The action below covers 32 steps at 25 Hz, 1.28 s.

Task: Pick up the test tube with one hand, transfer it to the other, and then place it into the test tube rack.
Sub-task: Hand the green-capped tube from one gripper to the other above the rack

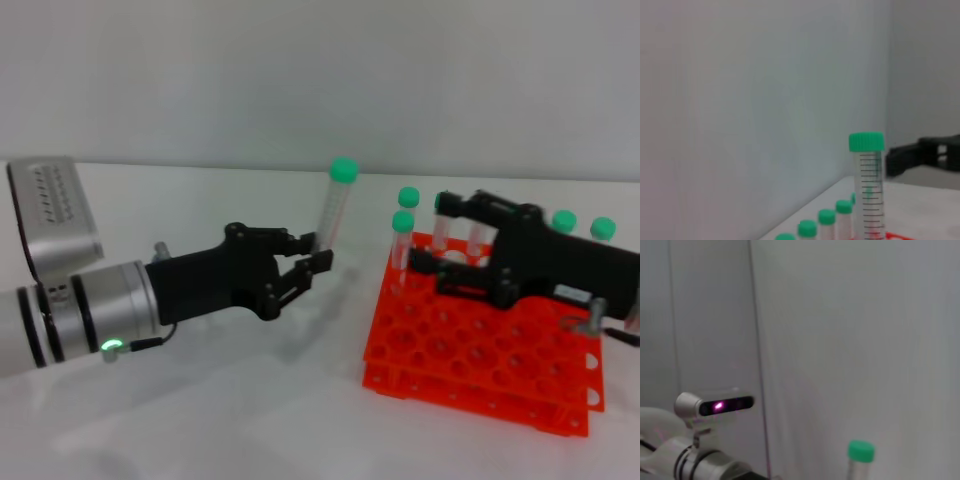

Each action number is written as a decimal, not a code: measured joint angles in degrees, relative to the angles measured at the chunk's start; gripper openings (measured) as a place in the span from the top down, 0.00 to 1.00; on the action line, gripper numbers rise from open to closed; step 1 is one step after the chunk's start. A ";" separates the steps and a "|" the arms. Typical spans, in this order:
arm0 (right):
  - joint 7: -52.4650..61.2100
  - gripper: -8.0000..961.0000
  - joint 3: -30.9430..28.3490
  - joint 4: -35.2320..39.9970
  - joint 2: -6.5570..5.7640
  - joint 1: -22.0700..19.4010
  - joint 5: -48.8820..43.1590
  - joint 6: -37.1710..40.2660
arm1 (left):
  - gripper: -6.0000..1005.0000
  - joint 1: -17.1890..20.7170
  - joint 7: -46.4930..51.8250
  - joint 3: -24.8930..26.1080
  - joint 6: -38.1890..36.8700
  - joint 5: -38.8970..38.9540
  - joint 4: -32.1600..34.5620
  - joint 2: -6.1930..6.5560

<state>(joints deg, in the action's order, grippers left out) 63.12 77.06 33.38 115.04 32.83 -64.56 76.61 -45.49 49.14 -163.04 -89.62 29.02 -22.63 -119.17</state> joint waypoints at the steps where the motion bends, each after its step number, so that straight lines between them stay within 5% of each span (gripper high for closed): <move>1: 0.01 0.14 0.21 -0.01 0.06 0.13 -0.05 -0.08 | 0.79 0.02 -0.66 0.00 -0.07 0.00 0.68 0.00; 29: -1.53 0.16 5.39 -0.65 0.97 0.62 4.08 -0.94 | 0.77 -0.77 -5.86 0.09 2.68 -3.82 9.70 -0.06; 32: -1.67 0.44 5.37 -0.64 0.97 0.62 4.11 -0.96 | 0.77 -0.84 -5.88 0.09 2.88 -3.97 10.16 -0.09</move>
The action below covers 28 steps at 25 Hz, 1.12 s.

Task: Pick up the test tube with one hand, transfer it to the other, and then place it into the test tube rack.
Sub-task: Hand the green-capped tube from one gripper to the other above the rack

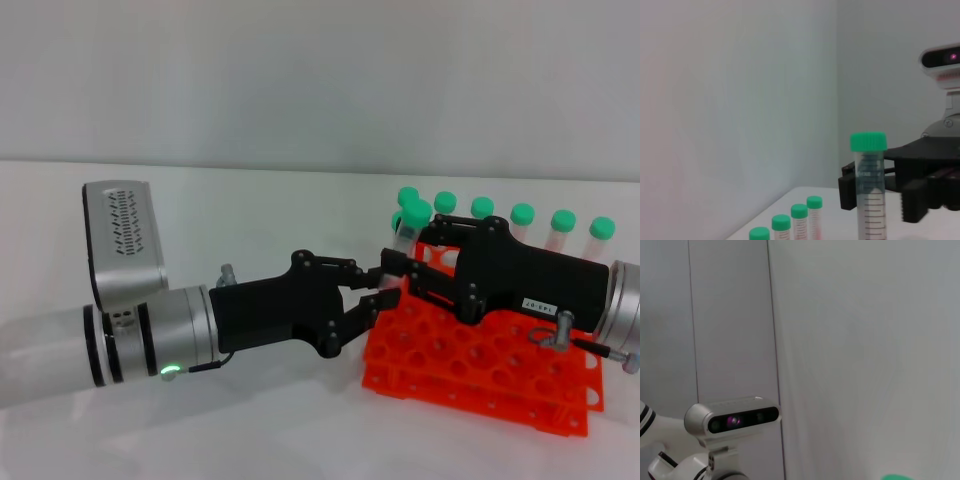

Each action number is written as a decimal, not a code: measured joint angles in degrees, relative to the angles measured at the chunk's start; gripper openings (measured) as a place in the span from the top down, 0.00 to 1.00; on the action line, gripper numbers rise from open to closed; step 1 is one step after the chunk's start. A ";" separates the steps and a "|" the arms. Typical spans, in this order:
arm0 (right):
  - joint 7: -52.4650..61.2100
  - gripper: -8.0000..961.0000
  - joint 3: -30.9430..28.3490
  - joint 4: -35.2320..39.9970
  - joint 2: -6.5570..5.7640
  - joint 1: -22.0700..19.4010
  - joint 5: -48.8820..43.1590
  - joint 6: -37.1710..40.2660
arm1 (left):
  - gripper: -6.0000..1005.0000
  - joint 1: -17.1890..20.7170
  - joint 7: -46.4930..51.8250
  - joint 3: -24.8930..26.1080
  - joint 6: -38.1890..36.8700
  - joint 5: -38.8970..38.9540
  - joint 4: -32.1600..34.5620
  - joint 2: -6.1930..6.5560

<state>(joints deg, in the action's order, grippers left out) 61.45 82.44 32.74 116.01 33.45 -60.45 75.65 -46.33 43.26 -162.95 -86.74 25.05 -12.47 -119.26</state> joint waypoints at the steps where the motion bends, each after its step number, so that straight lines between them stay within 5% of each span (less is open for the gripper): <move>1: -0.01 0.49 0.00 0.00 0.00 0.00 0.01 -0.03 | 0.77 -0.02 -0.01 0.00 0.03 -0.02 0.09 0.00; 5: -0.03 0.66 0.48 0.03 0.00 0.46 0.01 -0.90 | 0.77 -0.19 -0.01 0.00 0.25 -0.03 0.17 -0.01; 28: -2.40 0.79 2.38 0.54 -0.11 0.35 2.13 -4.28 | 0.76 0.29 0.51 -0.04 1.57 0.34 0.41 0.09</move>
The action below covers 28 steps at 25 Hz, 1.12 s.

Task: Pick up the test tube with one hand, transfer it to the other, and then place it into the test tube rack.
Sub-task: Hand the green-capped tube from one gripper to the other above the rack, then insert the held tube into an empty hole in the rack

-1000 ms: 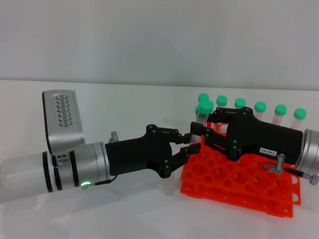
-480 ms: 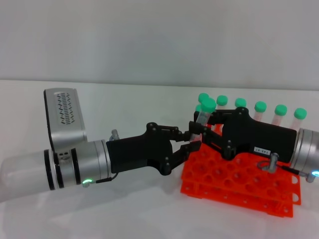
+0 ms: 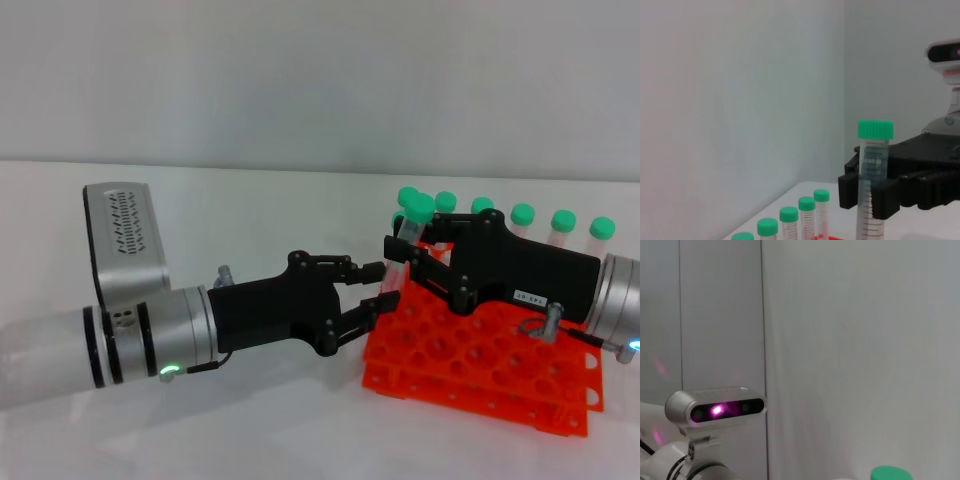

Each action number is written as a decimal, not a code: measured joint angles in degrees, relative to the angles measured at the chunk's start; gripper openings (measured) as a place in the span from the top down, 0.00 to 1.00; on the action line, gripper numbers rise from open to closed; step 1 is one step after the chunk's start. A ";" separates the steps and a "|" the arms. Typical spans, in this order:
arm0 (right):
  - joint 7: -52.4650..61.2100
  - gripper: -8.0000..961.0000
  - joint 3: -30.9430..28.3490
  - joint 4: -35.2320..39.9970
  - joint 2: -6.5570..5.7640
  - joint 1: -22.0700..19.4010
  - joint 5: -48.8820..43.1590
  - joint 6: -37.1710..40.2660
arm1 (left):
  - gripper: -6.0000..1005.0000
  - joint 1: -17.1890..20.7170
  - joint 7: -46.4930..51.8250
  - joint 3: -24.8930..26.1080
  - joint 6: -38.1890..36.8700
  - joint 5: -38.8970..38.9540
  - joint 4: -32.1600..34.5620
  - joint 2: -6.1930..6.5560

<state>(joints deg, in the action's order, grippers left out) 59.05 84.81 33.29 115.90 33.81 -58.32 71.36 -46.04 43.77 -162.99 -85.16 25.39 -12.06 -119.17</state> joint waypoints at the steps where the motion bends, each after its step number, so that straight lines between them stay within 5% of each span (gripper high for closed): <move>1: -0.01 0.79 -0.02 -0.06 0.00 0.00 0.00 -0.02 | 0.72 0.04 0.04 0.00 -0.07 0.04 0.00 -0.01; 13: -0.92 0.79 -0.33 -0.41 0.03 0.03 -0.05 -0.39 | 0.38 5.09 0.01 0.17 -0.55 3.99 -0.58 0.12; 22: -4.99 0.79 -0.11 -0.56 0.11 0.04 3.85 -6.59 | 0.12 15.79 -3.26 0.28 -0.41 18.05 -2.44 0.11; 28: -7.15 0.79 0.07 -0.77 0.28 0.07 5.06 -12.19 | 0.12 21.19 -4.97 0.26 -0.54 26.19 -1.84 -0.07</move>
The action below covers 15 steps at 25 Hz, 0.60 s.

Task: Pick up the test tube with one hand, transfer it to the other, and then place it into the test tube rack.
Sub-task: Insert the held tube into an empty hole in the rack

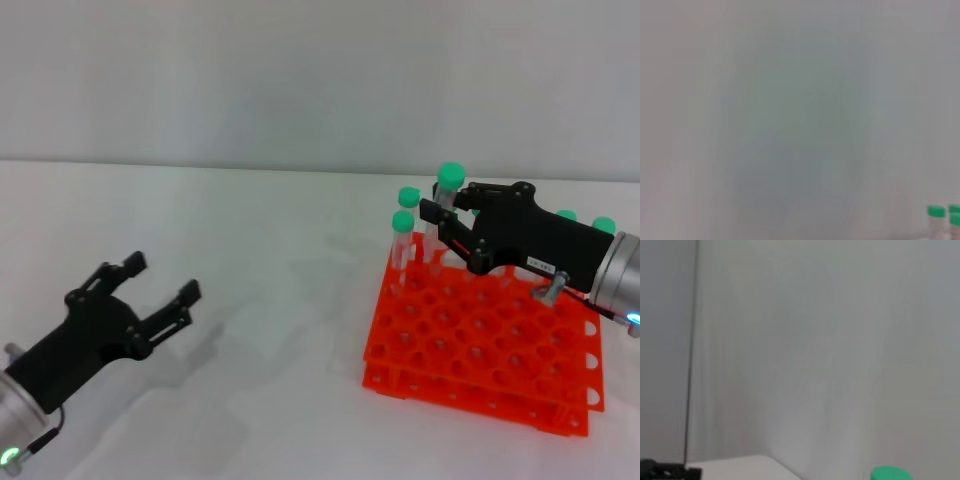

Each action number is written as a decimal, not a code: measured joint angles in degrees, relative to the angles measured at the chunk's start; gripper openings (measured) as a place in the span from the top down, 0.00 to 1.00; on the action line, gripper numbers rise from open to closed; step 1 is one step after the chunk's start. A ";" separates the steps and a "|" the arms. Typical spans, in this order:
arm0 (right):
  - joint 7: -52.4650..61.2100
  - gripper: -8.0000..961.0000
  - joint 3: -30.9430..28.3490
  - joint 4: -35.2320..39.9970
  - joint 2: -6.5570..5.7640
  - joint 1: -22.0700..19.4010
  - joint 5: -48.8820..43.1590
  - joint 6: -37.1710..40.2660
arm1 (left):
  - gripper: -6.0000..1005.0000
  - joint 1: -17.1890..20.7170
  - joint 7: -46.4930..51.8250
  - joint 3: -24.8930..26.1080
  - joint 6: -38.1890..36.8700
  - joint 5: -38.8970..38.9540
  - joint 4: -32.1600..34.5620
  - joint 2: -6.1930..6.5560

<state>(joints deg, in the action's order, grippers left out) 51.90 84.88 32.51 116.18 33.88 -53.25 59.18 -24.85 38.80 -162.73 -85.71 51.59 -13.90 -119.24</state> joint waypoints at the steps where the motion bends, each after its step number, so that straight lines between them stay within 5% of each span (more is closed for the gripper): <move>1: -0.10 0.79 0.03 -0.14 0.01 -0.08 0.00 -0.42 | 0.12 0.39 -0.01 0.00 -0.03 0.78 0.04 0.00; 15: -3.44 0.79 3.15 -5.44 0.00 1.55 6.19 -1.83 | 0.12 0.50 -0.04 -0.05 -0.59 2.78 0.04 0.07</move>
<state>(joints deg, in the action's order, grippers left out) 48.46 88.03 27.07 116.18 35.43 -47.06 57.35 -24.34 38.76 -162.77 -86.30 54.36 -13.87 -119.18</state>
